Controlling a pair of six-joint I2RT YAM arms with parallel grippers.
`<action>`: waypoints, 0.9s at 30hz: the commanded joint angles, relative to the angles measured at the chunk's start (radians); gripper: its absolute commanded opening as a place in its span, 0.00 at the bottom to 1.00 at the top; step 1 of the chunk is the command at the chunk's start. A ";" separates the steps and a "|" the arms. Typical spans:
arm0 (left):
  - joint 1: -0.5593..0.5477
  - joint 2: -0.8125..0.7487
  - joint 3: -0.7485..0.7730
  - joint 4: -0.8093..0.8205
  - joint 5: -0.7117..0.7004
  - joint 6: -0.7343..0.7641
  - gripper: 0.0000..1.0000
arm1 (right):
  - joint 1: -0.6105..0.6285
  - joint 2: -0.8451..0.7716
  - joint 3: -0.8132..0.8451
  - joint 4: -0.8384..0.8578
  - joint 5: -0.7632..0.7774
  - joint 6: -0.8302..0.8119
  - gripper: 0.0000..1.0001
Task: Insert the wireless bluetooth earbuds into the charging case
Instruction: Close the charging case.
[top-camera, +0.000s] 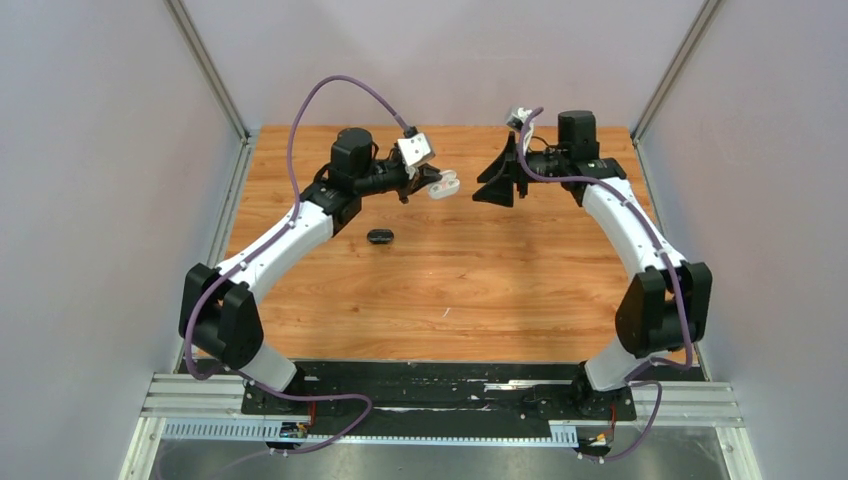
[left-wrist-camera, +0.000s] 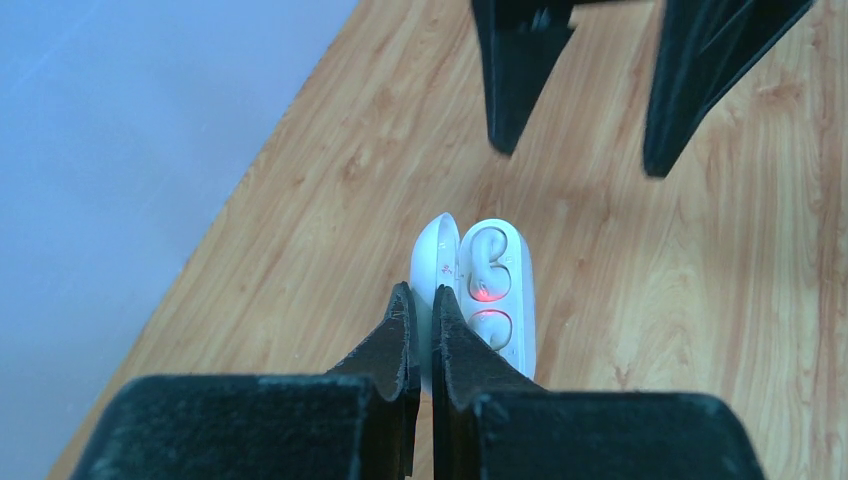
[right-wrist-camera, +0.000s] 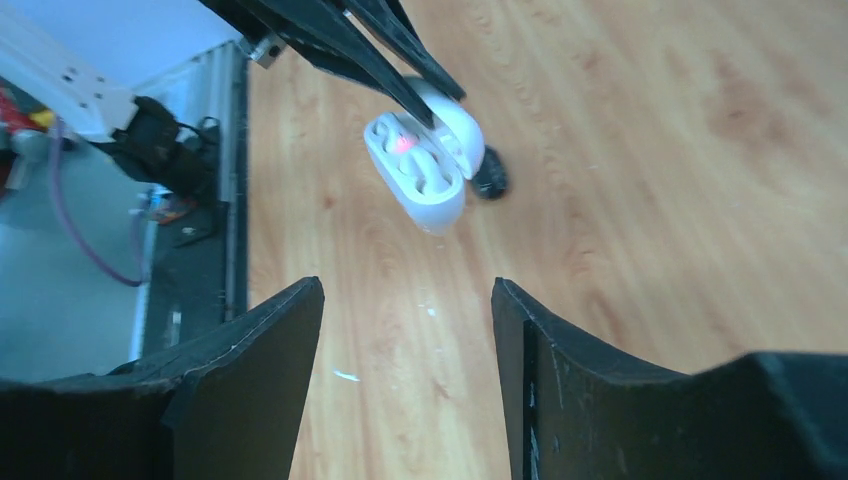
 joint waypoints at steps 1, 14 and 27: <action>0.000 -0.075 -0.017 0.100 0.054 0.084 0.00 | 0.020 0.091 0.051 0.080 -0.171 0.168 0.62; 0.000 -0.072 -0.009 0.111 0.099 0.034 0.00 | 0.065 0.204 0.141 0.227 -0.302 0.297 0.62; 0.000 -0.058 -0.014 0.180 0.055 -0.049 0.00 | 0.079 0.249 0.155 0.297 -0.316 0.399 0.36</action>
